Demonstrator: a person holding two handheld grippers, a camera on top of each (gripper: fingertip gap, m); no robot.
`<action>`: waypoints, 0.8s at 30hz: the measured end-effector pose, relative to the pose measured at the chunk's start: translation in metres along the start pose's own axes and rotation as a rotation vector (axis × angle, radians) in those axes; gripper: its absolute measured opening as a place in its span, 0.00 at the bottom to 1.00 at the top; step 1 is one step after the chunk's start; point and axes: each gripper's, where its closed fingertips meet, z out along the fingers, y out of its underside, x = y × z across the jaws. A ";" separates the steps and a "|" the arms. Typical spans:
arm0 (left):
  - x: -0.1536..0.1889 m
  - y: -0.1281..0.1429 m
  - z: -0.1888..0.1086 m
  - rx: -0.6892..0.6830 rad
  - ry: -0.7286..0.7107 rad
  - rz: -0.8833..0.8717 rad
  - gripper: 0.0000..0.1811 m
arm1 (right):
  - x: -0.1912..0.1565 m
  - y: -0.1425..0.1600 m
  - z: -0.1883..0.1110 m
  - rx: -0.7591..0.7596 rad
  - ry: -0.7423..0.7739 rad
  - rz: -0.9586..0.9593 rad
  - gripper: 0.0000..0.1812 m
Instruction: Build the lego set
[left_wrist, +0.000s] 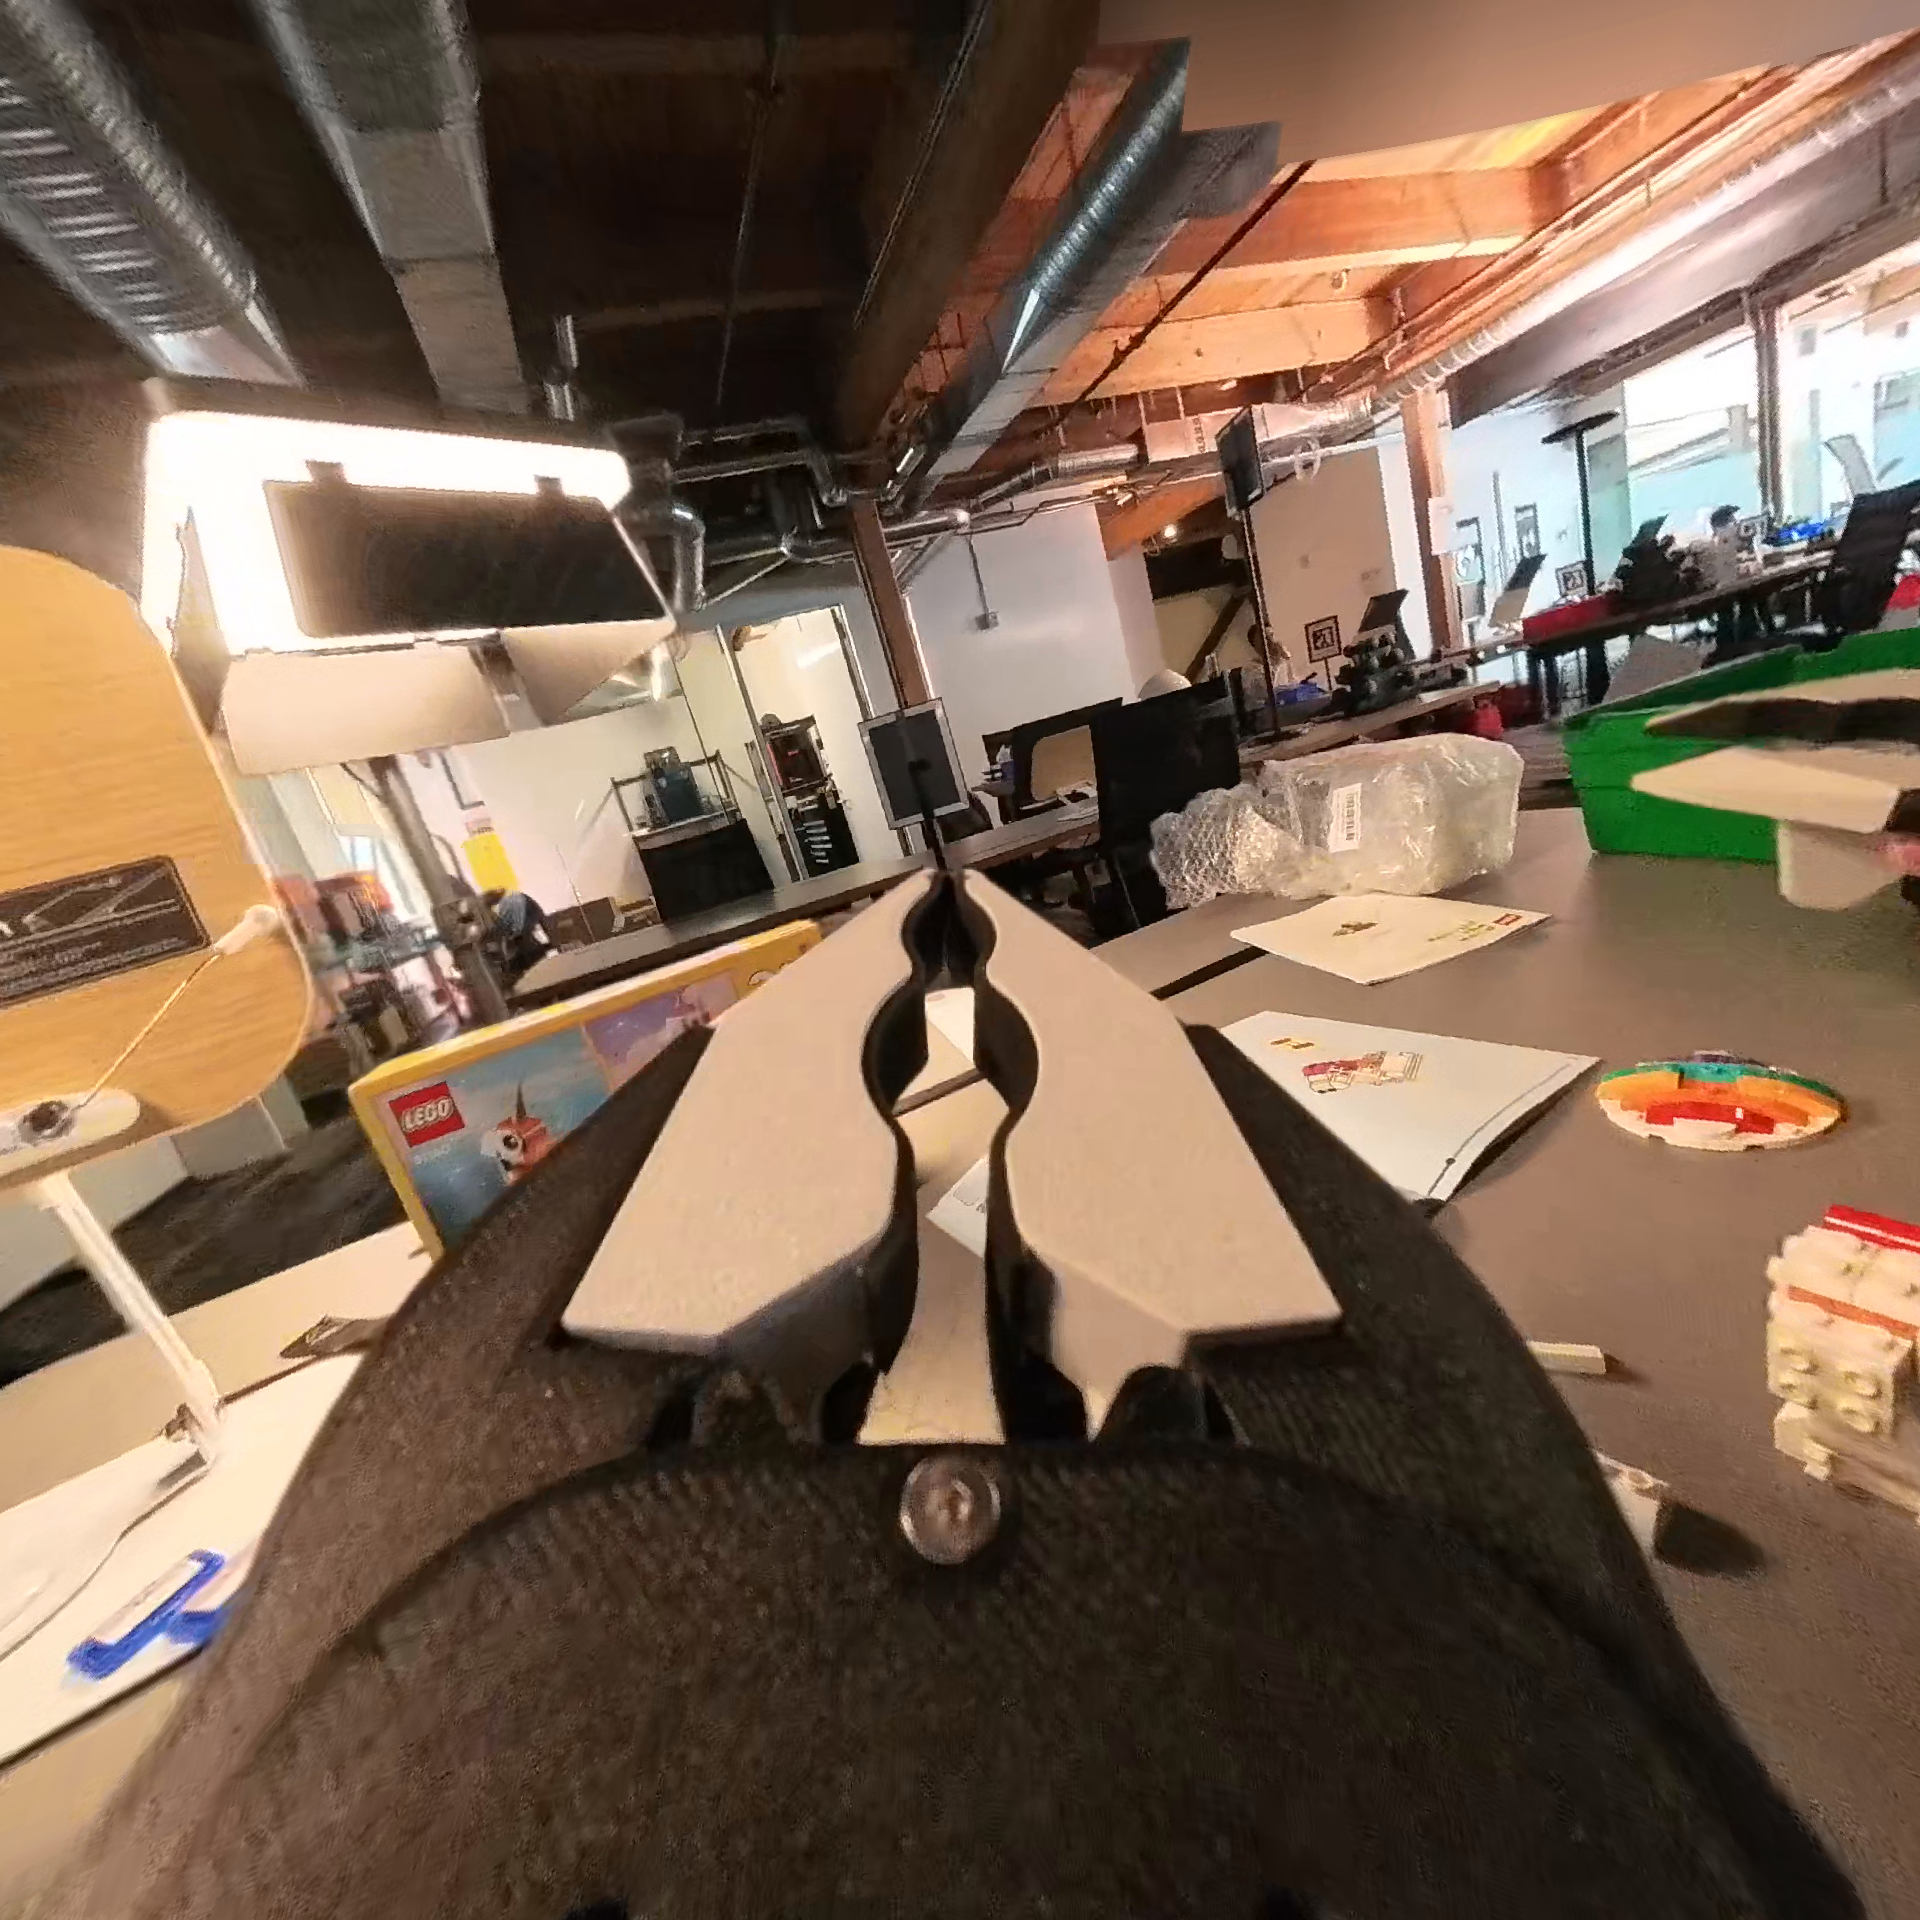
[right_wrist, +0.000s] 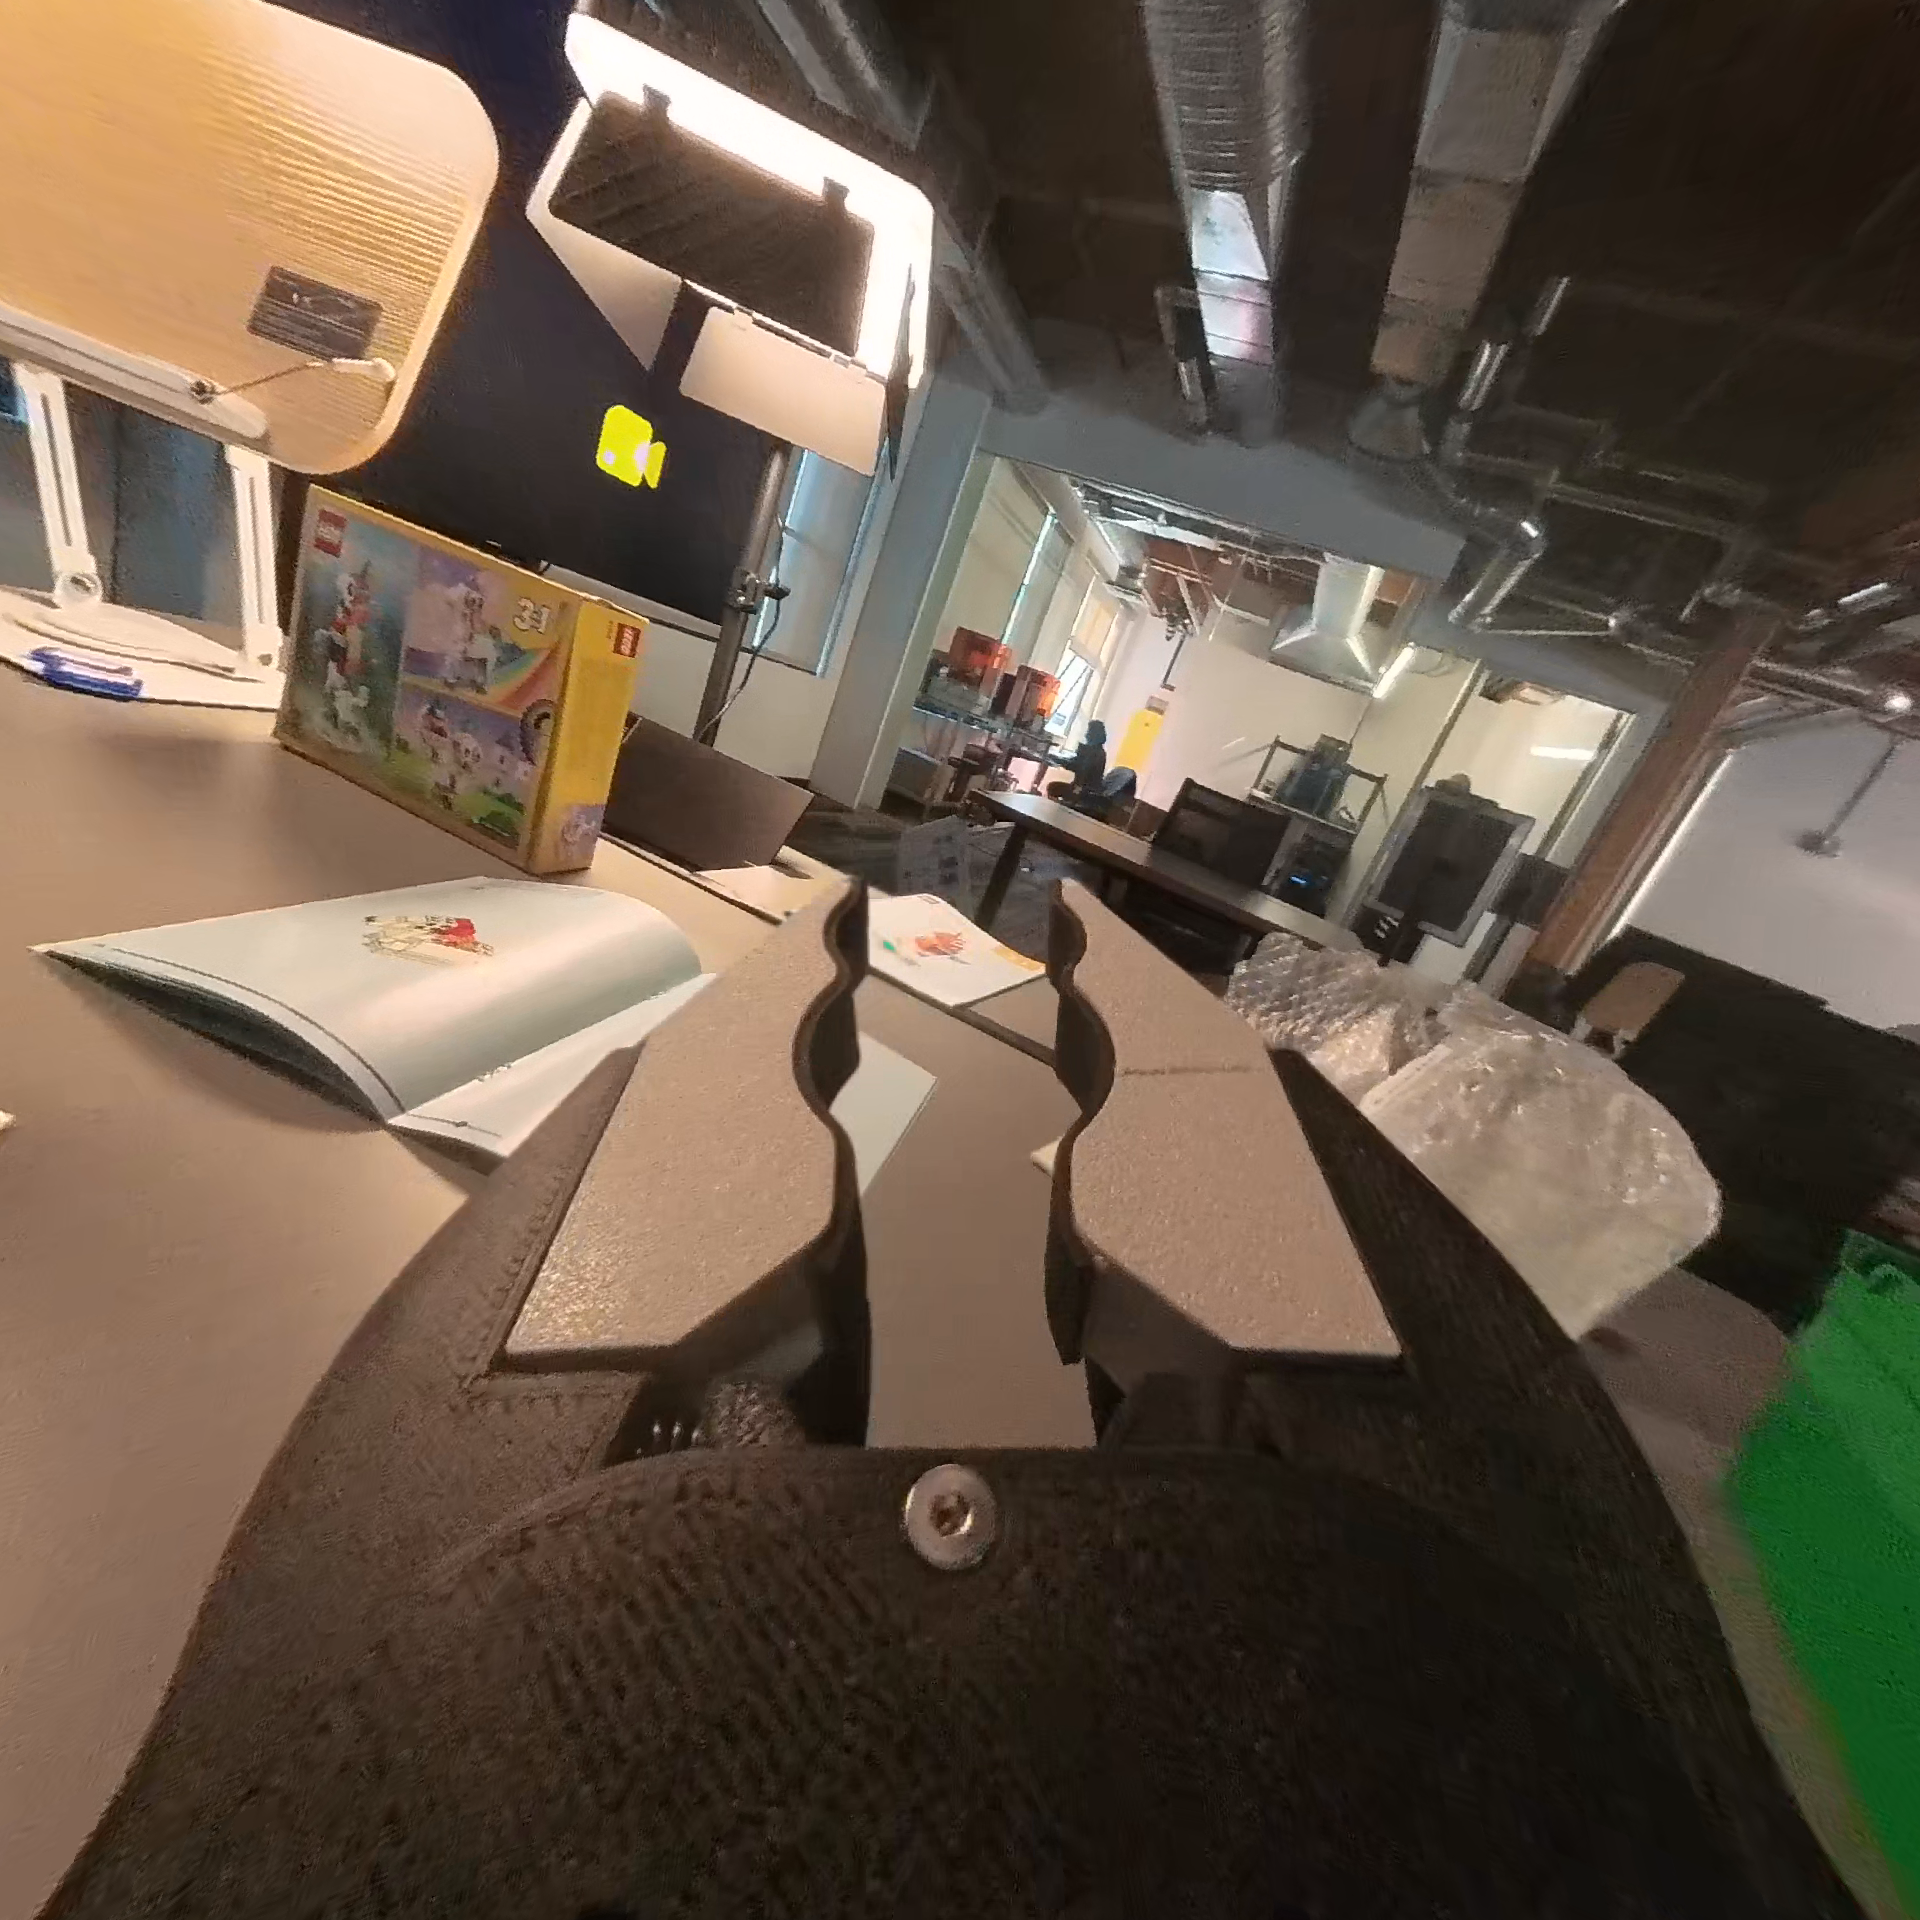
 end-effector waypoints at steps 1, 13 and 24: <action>0.006 0.001 0.000 -0.001 0.015 0.020 0.00 | -0.001 0.001 0.000 -0.004 -0.010 0.015 0.18; 0.082 0.018 -0.003 -0.142 0.311 -0.028 0.00 | -0.056 -0.009 -0.010 -0.003 -0.357 0.114 0.00; 0.095 0.022 -0.025 -0.200 0.672 -0.247 0.00 | -0.090 -0.024 -0.024 0.050 -0.552 0.174 0.00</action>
